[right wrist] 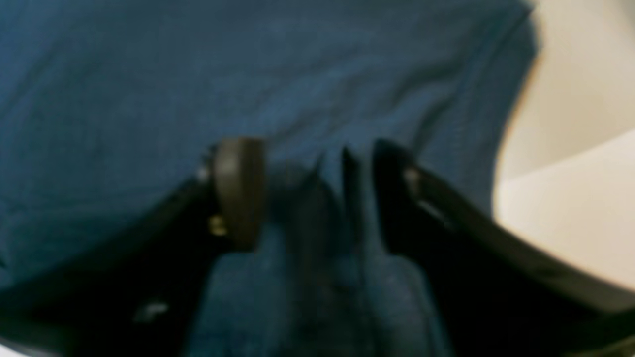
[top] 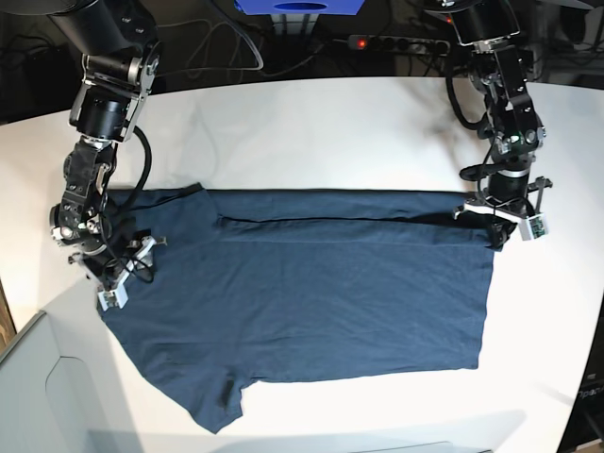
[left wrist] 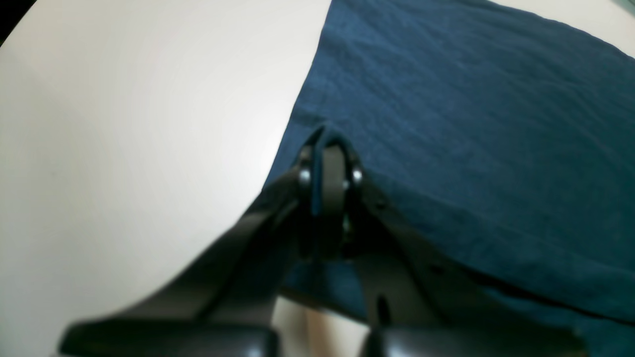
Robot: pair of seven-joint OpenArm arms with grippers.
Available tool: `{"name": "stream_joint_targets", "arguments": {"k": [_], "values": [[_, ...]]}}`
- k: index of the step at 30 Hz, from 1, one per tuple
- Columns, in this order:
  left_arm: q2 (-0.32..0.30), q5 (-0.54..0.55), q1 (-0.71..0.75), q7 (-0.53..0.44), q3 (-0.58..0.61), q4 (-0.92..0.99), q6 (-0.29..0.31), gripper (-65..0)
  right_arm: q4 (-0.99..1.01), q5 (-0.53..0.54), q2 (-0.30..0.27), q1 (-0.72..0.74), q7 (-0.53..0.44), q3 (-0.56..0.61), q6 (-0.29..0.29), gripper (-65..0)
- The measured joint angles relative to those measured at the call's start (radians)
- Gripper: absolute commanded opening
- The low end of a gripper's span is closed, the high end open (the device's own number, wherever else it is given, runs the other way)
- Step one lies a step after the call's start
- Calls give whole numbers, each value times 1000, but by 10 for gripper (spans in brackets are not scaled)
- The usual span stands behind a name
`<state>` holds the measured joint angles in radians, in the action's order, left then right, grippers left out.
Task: Fold the T-shirt properly
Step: 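Hold the folded edge down with both grippers, adjusting the right gripper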
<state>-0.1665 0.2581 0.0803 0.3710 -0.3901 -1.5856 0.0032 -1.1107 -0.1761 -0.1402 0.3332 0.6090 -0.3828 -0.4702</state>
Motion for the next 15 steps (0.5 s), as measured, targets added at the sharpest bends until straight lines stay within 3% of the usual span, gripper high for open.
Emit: {"name": "stream_joint_targets", "arguments": {"k": [2,5,9,12,15], "values": [[0,0,0,0,0,0,0,-650,6,-2,0,-5,2,0,0,-215],[1,0,0,0,0,0,0,-650,6,0,-1,-4,0,0,0,-246],[2,0,0,0,0,0,0,-650,6,0,-1,-6,0,0,0,-425],[4,0,0,0,0,0,0,-650,6,0,0,-6,0,3,0,-633],[3,0,0,0,0,0,0,-650,6,0,-1,-6,0,2,0,-637]]}}
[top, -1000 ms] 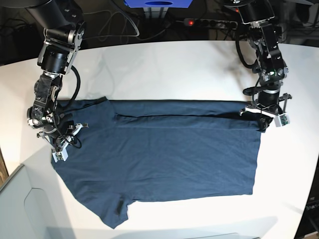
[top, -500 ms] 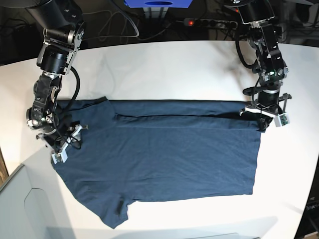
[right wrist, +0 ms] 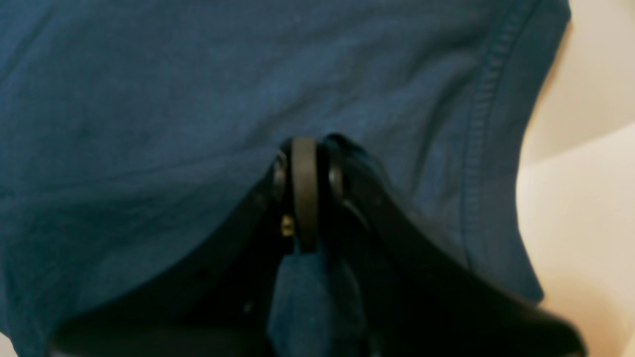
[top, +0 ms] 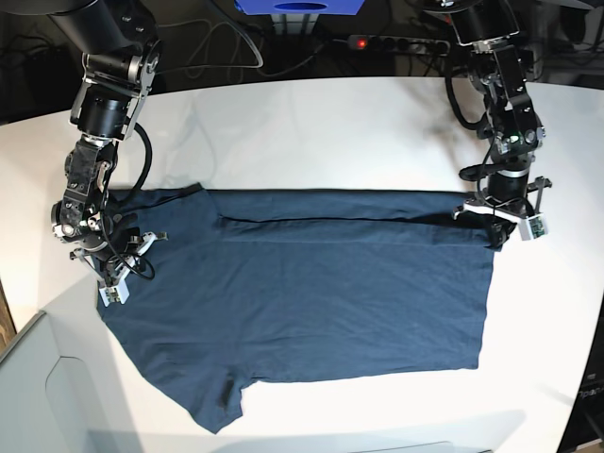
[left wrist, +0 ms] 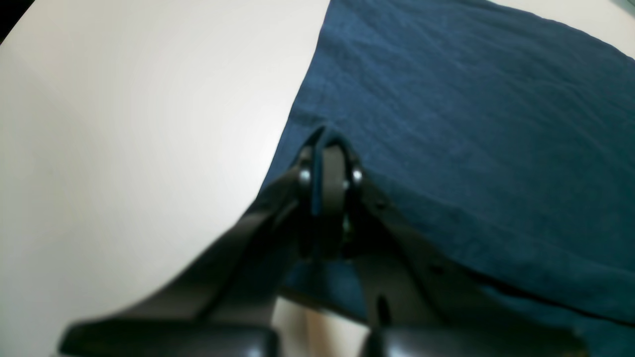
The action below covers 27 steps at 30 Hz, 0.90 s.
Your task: Fold the T-shirt properly
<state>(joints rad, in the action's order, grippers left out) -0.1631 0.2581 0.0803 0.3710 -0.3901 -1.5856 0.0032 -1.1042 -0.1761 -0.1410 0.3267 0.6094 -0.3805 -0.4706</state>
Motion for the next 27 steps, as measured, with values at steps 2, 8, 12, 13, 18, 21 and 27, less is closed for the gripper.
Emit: {"name": "stream_joint_targets", "arguments": {"k": [2,8,12,13,18,21,27], "values": [[0,0,0,0,0,0,0,-650,0,0,0,0,0,0,0,-649],[0,0,0,0,0,0,0,-650,0,0,0,0,0,0,0,-648],[-2,0,0,0,0,0,0,-650,0,1,0,12,2,-1,-3,-648],[-4,0,0,0,0,0,0,-650,-1,0,0,22,6,-1,-10,-648],[-3,0,0,0,0,0,0,-650,-16,3,0,80,2,-1,-19,-648],[-4,0,0,0,0,0,0,-650,-23,3,0,94,3,-1,-23,-648],[-3,0,0,0,0,0,0,-650,-22,3,-3,92,7,1,-22,-593]]}}
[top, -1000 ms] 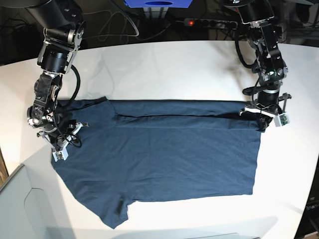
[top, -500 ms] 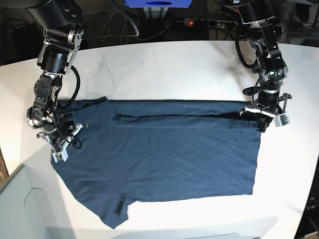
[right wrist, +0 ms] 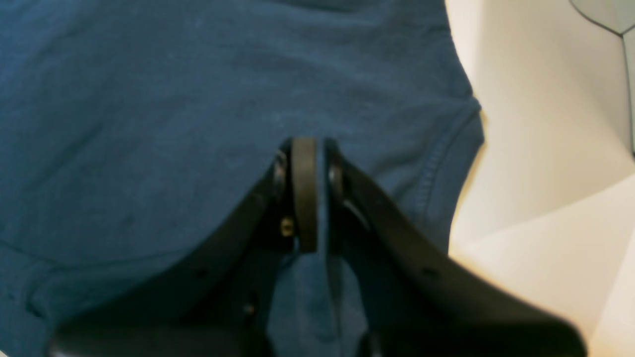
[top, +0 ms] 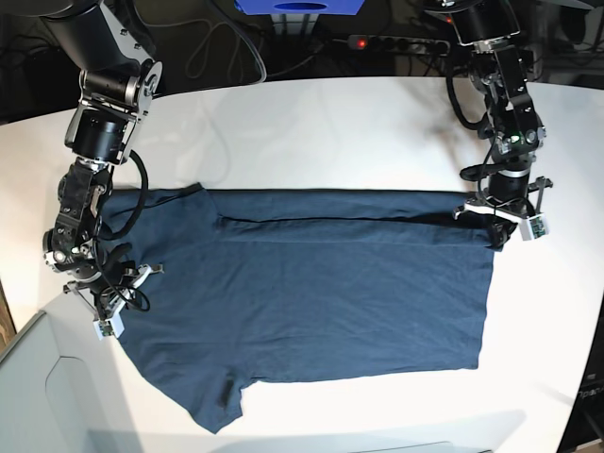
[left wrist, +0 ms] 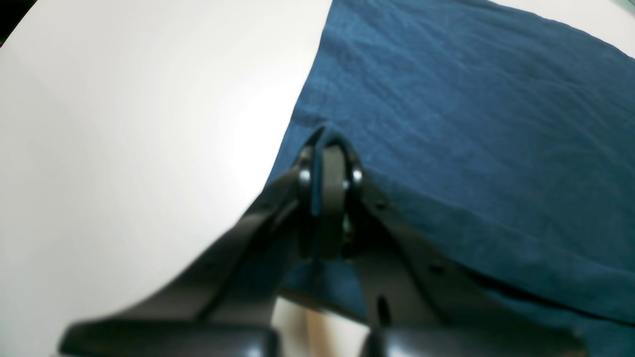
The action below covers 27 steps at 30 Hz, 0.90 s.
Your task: Fold the T-shirt properly
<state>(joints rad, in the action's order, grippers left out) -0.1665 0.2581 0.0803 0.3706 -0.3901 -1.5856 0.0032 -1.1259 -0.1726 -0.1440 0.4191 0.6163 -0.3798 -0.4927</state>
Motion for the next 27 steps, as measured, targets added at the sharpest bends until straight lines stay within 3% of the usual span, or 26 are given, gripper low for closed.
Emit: {"name": "stream_joint_targets", "arguments": {"k": [5,8,10,14,17,23,25,27], "values": [[0,0,0,0,0,0,0,-650,4,-10,-23,-80,8,-3,-3,-309],[0,0,0,0,0,0,0,-650,4,-8,-21,-101,-1,-4,-3,-218],[0,0,0,0,0,0,0,-650,4,-7,-21,-105,-7,-2,-3,-212],[0,0,0,0,0,0,0,-650,16,-5,-22,-110,-13,-1,-3,-259],[0,0,0,0,0,0,0,-650,66,12,-23,-107,-44,-2,-3,-345],[1,0,0,0,0,0,0,-650,75,18,-18,-101,-49,1,-4,-592],[1,0,0,0,0,0,0,-650,75,19,-18,-101,-49,1,-4,-642],[3,0,0,0,0,0,0,-650,64,15,-18,-102,-46,1,-4,-649]]}}
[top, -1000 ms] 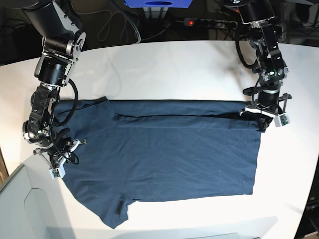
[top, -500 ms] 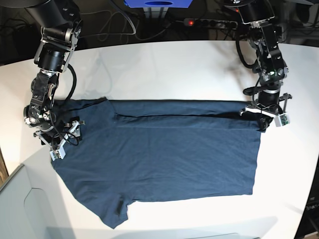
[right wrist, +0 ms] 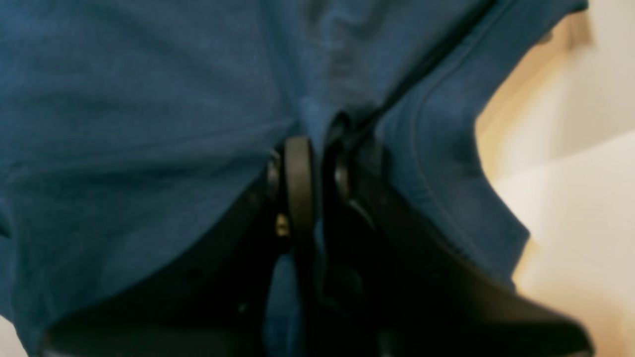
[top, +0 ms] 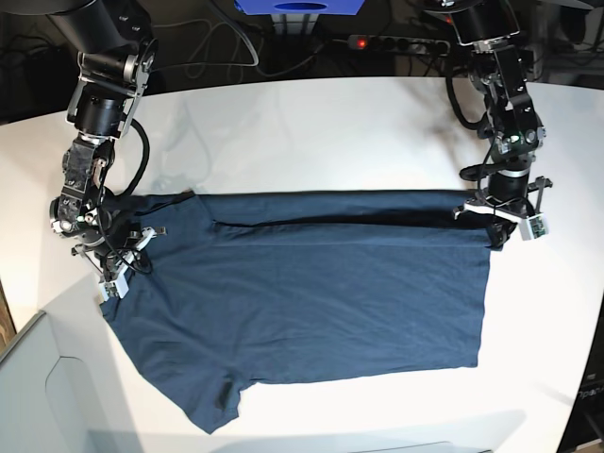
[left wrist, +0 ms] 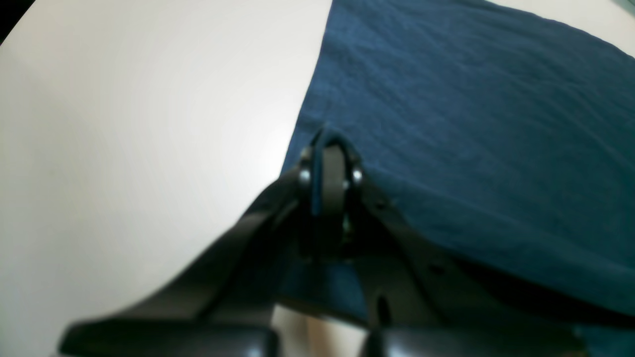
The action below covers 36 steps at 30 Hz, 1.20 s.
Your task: Fold the T-shirt properly
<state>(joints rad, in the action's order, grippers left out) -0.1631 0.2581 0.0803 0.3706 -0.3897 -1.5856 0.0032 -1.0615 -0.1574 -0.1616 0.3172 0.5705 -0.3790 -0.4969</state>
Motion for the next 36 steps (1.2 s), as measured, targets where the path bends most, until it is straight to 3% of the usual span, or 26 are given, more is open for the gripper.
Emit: {"name": "stream_joint_targets", "arguments": {"k": [5,11,14,21,29,36], "values": [[0,0,0,0,0,0,0,-650,-31,-12,0,-8,24,0,0,-570],[-3,0,0,0,-6,0,0,-650,-32,-20,-2,-8,24,-1,0,-331],[-3,0,0,1,-6,0,0,-650,-34,-19,-2,-8,24,-5,0,-278],[-3,0,4,0,-5,0,0,-650,-186,-12,-2,-47,13,-7,0,-278],[-3,0,4,0,-5,0,0,-650,-129,-16,5,-47,21,-2,0,-291],[-3,0,3,0,-5,0,0,-650,-130,-15,4,-47,16,-2,0,-513]]}}
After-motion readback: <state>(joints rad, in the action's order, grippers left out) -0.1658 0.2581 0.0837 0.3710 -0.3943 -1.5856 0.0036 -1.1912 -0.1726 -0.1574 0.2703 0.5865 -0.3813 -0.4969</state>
